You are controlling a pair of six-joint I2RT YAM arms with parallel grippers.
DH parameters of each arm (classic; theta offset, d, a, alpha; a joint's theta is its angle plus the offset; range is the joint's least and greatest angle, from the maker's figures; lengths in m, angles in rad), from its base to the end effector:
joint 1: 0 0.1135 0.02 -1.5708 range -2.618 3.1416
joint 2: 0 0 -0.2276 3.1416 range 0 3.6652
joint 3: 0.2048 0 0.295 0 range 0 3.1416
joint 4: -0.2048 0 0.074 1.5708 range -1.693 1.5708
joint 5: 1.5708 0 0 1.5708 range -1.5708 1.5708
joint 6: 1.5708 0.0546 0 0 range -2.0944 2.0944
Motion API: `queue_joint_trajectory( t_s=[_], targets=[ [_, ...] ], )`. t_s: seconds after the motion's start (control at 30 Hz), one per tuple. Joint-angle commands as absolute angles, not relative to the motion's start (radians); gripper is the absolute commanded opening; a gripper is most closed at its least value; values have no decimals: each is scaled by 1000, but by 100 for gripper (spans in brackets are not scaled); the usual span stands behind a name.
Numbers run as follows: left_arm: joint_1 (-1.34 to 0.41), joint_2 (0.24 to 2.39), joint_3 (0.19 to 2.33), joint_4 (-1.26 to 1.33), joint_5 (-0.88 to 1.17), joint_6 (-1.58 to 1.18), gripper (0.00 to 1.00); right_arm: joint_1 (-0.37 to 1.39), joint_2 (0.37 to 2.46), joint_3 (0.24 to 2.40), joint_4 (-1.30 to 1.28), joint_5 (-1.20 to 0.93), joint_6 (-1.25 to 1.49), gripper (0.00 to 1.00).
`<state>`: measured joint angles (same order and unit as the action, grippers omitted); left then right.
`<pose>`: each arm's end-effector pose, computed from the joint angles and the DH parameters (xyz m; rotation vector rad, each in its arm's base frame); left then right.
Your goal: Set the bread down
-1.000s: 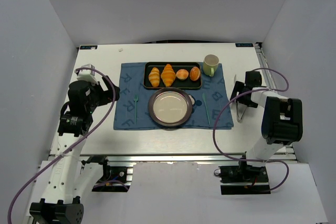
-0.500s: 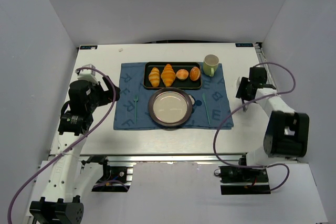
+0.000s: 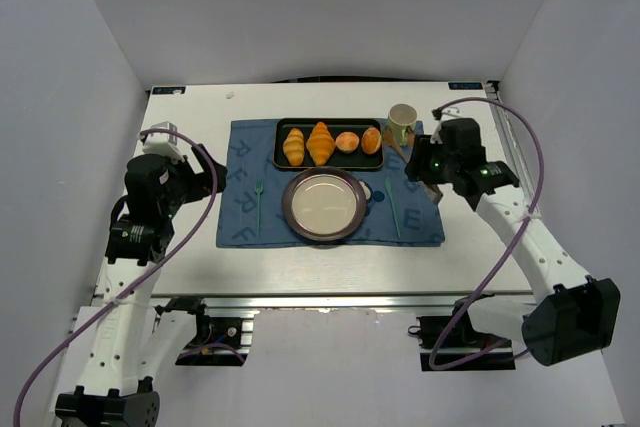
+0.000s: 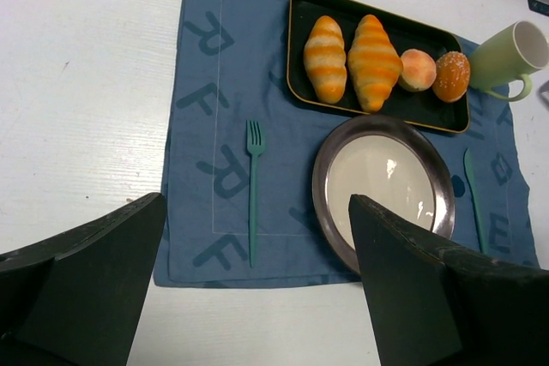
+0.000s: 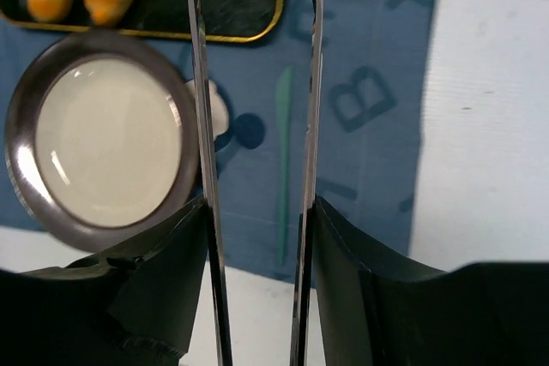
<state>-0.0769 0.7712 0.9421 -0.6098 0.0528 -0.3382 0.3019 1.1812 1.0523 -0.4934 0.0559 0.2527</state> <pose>0.2466 -0.0219 0.3258 -0.2299 2.0102 -0.3171 0.3180 0.0958 0.2715 -0.0226 2.2030 0.2503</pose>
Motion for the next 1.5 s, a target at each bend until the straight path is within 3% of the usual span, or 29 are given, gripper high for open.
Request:
queue_joint_trajectory(
  t_s=[0.0,0.63,1.47],
  targets=[
    [-80,759,977,-614,61,-353,98,368,1218,1111,-491,18,310,54],
    [-80,770,953,-597,55,-344,98,489,1644,1425,-492,302,330,53],
    [-80,767,917,-598,37,-324,98,495,1793,1442,-477,302,322,52]
  ],
)
